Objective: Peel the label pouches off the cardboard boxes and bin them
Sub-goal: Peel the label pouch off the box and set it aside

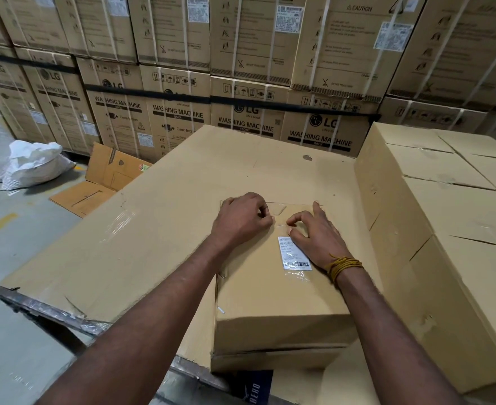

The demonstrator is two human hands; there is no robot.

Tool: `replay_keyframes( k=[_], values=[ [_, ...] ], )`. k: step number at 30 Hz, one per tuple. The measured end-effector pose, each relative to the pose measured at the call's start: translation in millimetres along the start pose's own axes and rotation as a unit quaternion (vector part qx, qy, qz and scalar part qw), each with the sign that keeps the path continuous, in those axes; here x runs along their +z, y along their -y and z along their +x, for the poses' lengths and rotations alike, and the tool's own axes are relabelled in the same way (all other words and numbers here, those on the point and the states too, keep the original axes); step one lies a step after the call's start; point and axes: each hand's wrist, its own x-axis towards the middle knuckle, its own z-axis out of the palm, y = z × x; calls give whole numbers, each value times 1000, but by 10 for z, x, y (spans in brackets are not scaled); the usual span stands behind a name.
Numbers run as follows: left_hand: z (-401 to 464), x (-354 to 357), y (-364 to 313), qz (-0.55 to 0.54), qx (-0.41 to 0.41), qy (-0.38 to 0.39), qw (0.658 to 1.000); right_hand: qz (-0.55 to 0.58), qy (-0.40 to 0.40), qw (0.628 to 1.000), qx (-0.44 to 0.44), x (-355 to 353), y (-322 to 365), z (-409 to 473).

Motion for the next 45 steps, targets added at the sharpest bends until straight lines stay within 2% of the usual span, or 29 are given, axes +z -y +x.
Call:
replay_keyframes(
  k=[29,45],
  values=[
    [10,18,19,2,-2,6,1000,0,-15,1000,21,10,4,-8],
    [26,38,41,2,7,-1,1000,3,-21,1000,1,9,8,-19]
  ],
)
